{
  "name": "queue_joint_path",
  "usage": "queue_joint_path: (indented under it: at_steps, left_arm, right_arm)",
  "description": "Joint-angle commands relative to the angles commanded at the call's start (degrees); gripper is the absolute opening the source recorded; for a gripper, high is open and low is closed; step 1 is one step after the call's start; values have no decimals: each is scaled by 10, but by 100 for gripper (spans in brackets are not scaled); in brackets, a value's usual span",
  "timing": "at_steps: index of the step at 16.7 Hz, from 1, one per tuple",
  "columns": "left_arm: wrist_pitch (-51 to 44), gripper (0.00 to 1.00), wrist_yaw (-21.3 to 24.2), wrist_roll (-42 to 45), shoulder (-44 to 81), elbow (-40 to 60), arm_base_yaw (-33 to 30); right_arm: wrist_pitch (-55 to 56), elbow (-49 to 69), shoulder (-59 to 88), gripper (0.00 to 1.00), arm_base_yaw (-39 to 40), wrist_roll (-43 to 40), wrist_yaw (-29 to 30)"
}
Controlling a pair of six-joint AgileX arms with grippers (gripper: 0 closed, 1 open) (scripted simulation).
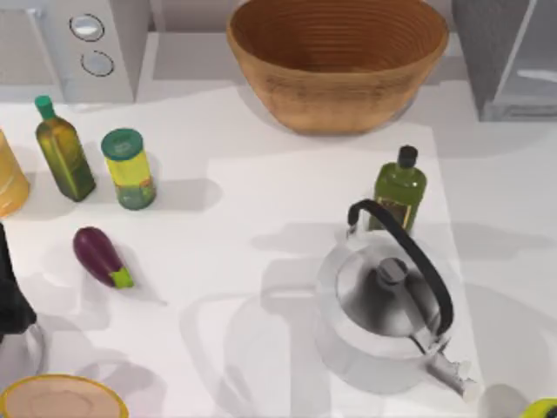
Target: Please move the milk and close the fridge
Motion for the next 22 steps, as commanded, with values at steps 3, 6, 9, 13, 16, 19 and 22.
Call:
queue_joint_path:
  at_steps: [3, 6, 9, 13, 16, 19, 22]
  left_arm:
    - [0, 100, 0, 0, 0, 0, 0]
    - [0, 100, 0, 0, 0, 0, 0]
    - [0, 100, 0, 0, 0, 0, 0]
    - [0, 100, 0, 0, 0, 0, 0]
    - [0, 100, 0, 0, 0, 0, 0]
    - [0, 100, 0, 0, 0, 0, 0]
    - [0, 100, 0, 0, 0, 0, 0]
  right_arm:
    - [1, 5, 18, 100, -11, -8, -5]
    - [1, 5, 18, 100, -11, -8, -5]
    - [4, 3, 17, 100, -8, -1, -5]
    - [69, -1, 20, 100, 15, 78, 3]
    - [162, -1, 20, 100, 76, 176, 27]
    - [244, -3, 22, 100, 159, 281, 47]
    - [340, -5, 25, 100, 244, 407, 57]
